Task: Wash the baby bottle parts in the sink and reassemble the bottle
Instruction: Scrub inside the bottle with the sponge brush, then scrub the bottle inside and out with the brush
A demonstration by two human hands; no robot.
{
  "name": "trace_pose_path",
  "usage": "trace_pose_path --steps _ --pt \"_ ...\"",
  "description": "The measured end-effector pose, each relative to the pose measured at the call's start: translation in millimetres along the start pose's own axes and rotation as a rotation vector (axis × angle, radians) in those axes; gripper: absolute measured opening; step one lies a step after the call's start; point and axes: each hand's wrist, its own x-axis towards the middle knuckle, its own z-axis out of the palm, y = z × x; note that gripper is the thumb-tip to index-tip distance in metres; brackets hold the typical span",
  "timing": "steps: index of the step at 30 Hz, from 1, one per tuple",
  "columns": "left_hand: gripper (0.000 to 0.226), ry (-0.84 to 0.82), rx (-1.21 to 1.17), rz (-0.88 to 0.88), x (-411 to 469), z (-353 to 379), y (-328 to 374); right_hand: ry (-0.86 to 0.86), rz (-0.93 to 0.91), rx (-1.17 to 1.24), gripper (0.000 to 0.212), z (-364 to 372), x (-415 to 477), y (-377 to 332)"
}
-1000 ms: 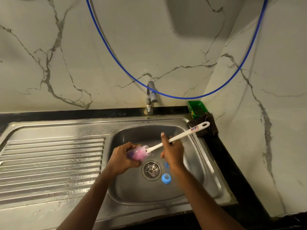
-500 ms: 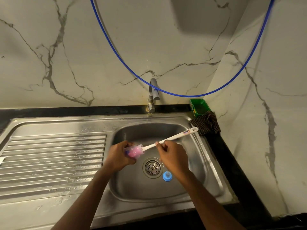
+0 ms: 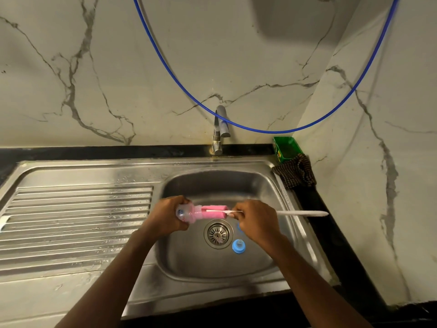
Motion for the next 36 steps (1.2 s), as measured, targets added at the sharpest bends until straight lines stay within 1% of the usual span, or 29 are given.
trace_pose_path --steps 3,5,7,9,12,14,16,17,18,19,21,24,26,27,29,32,34,36 --pt "0.064 -0.062 0.104 -0.055 4 -3 -7 -0.016 0.102 -0.053 0.009 0 -11 12" --pt "0.063 -0.117 0.165 -0.086 6 -4 -11 -0.018 0.180 -0.009 0.007 4 -15 22" --pt "0.063 -0.171 0.239 -0.089 9 -2 -6 -0.070 0.221 0.058 0.008 11 -19 21" --pt "0.061 -0.188 0.331 -0.070 12 1 3 -0.128 0.235 0.102 0.013 18 -21 15" --pt "0.059 -0.188 0.450 -0.096 15 3 14 -0.195 0.289 0.212 0.022 19 -20 9" --pt "0.060 -0.197 0.509 -0.108 18 4 21 -0.242 0.357 0.353 0.030 22 -19 8" --pt "0.061 -0.196 0.508 -0.135 21 3 29 -0.240 0.432 0.535 0.043 25 -19 7" --pt "0.062 -0.193 0.470 -0.157 22 3 32 -0.230 0.458 0.606 0.049 25 -19 6" --pt "0.062 -0.191 0.398 -0.192 23 4 32 -0.221 0.469 0.652 0.050 25 -19 5" --pt "0.064 -0.188 0.289 -0.242 23 5 33 -0.215 0.462 0.685 0.046 26 -18 6" --pt "0.063 -0.173 -0.042 -0.381 20 8 32 -0.207 0.446 0.785 0.035 29 -18 7" --pt "0.048 -0.100 -0.655 -0.584 10 13 38 -0.206 0.495 1.011 0.021 31 -16 6" --pt "0.034 -0.098 -0.922 -0.625 1 13 46 -0.191 0.534 1.083 0.020 28 -14 2" --pt "0.031 -0.100 -1.004 -0.625 -4 12 52 -0.182 0.536 1.112 0.020 25 -12 -1" --pt "0.038 -0.092 -1.121 -0.636 -6 14 61 -0.155 0.489 1.122 0.022 19 -7 -11" --pt "0.051 -0.052 -1.223 -0.613 -4 19 77 -0.110 0.364 0.960 0.030 16 -1 -32" --pt "0.048 -0.013 -1.264 -0.581 -3 21 84 -0.047 0.307 0.883 0.026 18 3 -43" --pt "0.044 -0.005 -1.250 -0.569 -5 21 89 0.021 0.267 0.800 0.019 17 6 -50"
